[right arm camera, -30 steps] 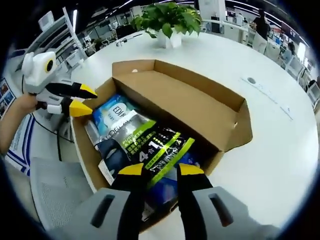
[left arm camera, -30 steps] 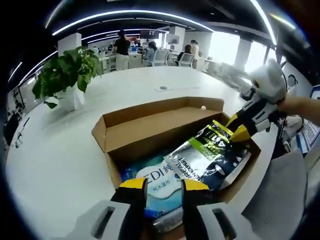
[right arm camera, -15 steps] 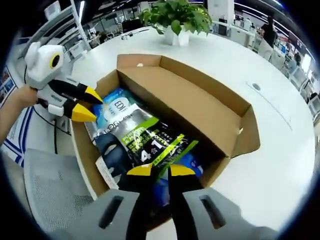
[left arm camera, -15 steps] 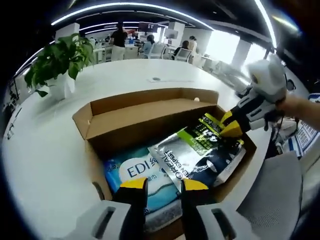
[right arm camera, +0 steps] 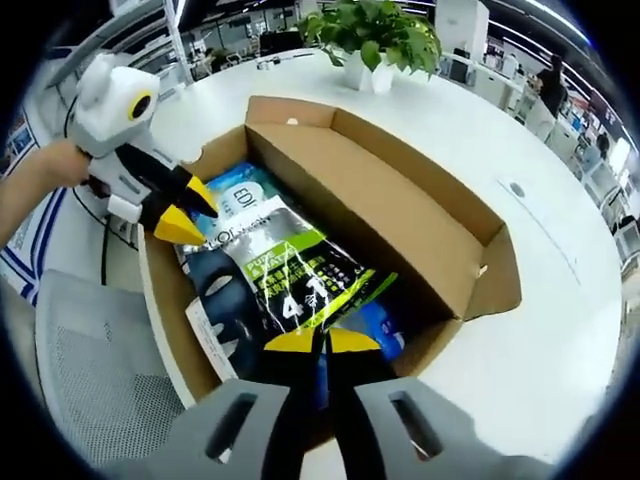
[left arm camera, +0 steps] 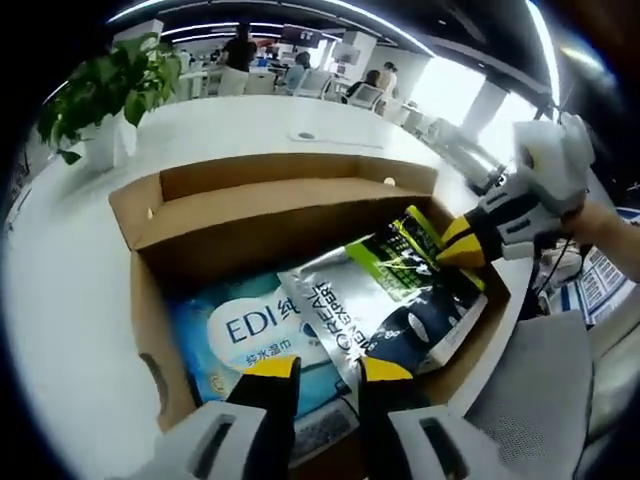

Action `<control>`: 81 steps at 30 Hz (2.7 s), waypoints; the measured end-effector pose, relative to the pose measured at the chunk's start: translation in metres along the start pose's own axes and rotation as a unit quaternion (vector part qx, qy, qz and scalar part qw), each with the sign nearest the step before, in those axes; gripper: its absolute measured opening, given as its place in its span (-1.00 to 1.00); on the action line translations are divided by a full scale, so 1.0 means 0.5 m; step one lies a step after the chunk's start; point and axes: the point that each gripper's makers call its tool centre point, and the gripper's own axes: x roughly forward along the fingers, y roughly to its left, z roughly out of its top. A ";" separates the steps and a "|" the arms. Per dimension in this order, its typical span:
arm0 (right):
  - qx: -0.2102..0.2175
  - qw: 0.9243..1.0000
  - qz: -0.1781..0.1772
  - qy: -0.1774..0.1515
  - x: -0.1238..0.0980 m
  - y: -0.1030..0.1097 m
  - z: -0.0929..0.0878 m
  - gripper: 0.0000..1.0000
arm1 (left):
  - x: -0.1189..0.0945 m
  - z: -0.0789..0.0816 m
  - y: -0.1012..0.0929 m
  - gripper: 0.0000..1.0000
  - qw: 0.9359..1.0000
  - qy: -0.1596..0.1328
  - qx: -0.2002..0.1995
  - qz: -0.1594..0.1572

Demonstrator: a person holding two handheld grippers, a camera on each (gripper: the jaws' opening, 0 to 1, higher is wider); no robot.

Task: Operate the shoe box by opening the lid, removing the specified soft item, and placing it in the target area until the item is outside and the box remains undamaged.

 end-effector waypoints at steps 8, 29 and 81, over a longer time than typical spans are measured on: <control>-0.027 1.000 0.002 -0.004 0.001 0.005 -0.002 -1.00 | 0.012 0.003 -0.008 -0.64 0.999 -0.012 -0.043 -0.021; 0.010 1.000 0.007 -0.027 -0.011 0.009 -0.005 -1.00 | 0.010 0.023 -0.019 -0.98 0.987 -0.049 -0.144 -0.048; 0.154 0.982 -0.030 -0.102 -0.199 -0.114 -0.061 -1.00 | 0.006 0.175 -0.211 -1.00 0.995 -0.065 -0.059 -0.056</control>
